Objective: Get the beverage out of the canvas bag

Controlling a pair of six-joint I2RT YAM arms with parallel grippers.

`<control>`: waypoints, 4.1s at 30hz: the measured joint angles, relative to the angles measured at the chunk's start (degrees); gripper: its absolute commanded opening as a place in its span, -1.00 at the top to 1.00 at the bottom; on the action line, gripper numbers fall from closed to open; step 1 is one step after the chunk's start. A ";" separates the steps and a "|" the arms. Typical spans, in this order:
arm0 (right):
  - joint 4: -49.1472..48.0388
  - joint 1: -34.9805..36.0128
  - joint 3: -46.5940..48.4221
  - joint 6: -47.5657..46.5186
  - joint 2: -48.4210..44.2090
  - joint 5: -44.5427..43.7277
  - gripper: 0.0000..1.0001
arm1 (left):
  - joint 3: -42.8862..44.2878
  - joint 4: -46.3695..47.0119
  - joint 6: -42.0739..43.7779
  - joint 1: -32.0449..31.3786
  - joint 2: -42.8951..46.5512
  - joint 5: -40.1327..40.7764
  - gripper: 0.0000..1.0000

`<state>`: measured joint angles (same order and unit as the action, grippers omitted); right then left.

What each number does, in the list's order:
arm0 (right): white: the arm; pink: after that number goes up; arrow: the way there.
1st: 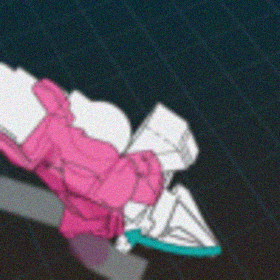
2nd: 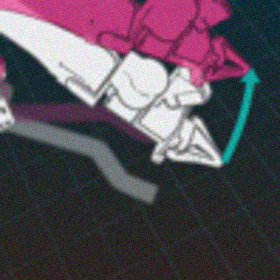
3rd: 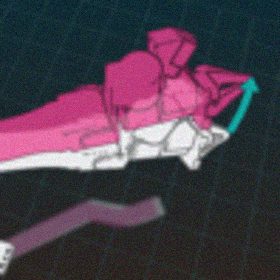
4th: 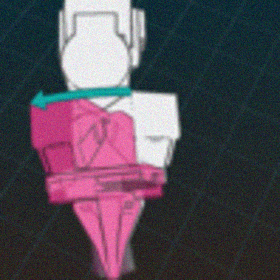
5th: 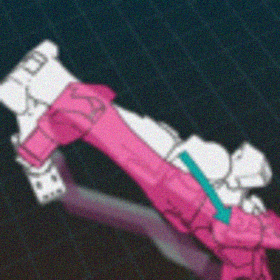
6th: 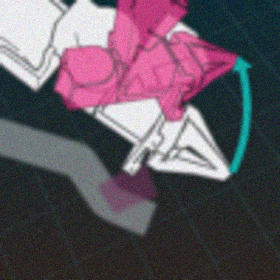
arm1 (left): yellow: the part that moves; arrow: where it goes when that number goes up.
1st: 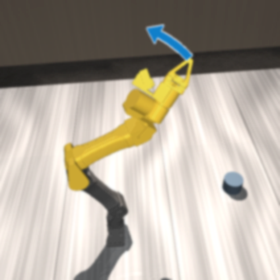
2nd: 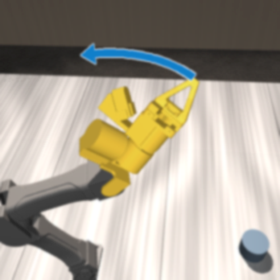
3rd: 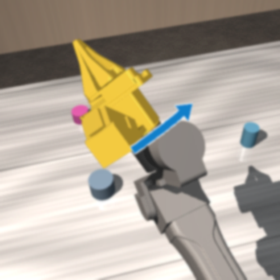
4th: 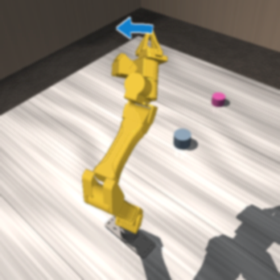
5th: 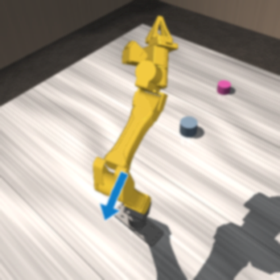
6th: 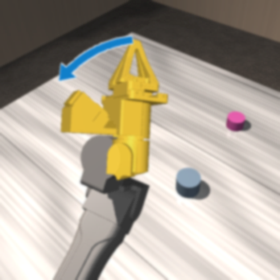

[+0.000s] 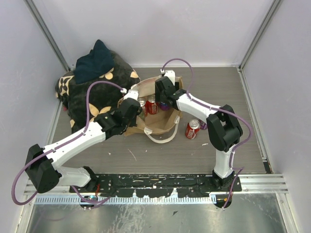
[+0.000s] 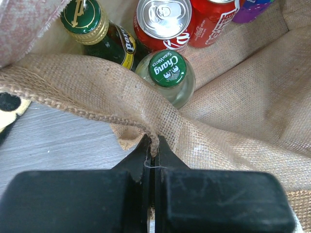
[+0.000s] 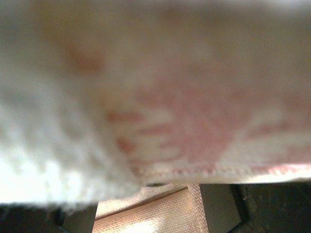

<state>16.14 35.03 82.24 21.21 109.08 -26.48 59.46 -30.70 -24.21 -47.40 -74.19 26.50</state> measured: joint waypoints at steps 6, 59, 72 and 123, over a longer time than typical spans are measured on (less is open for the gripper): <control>-1.05 -0.39 0.04 0.07 0.59 0.52 -0.50 | 0.00 0.26 0.07 0.00 -0.17 0.04 1.00; 11.37 9.75 1.42 -11.26 -21.49 -0.70 0.99 | 0.66 2.01 0.98 -0.04 -2.43 -0.50 0.98; 23.54 19.76 3.32 -7.17 -41.46 -8.55 0.99 | 0.92 1.64 1.57 -0.04 -2.40 -0.68 0.95; 17.22 22.62 -46.62 14.38 -56.41 -7.58 -0.37 | -0.37 2.12 -1.20 -0.07 -1.27 0.07 0.82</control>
<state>33.36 57.65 35.62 35.59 52.66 -34.06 59.09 -28.58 -25.41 -47.46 -75.46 26.57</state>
